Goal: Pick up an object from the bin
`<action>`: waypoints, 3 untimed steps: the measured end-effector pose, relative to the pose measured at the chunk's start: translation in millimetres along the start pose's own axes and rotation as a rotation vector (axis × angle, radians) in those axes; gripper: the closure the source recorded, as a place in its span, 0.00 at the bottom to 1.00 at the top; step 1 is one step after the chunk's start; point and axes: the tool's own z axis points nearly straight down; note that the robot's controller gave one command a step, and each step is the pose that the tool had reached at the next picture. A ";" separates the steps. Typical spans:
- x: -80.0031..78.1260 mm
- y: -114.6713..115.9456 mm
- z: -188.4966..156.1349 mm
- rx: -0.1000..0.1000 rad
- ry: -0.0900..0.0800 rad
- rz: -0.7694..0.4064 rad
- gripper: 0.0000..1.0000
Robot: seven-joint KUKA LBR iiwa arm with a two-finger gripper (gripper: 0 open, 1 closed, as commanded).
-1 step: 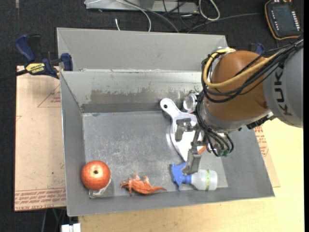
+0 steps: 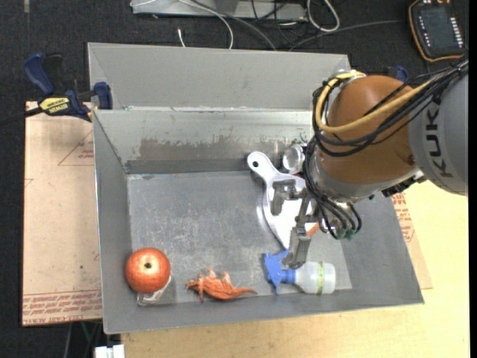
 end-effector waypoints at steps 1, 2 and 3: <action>16.8 -54.2 141.8 0.000 -0.006 -0.126 0.00; 17.2 -60.6 63.7 0.001 -0.019 -0.280 0.00; 12.8 -54.6 149.1 -0.001 -0.025 -0.169 0.00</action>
Offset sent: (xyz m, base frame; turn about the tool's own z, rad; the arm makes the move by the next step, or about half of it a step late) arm -0.0190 -0.0608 -0.0663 -0.2825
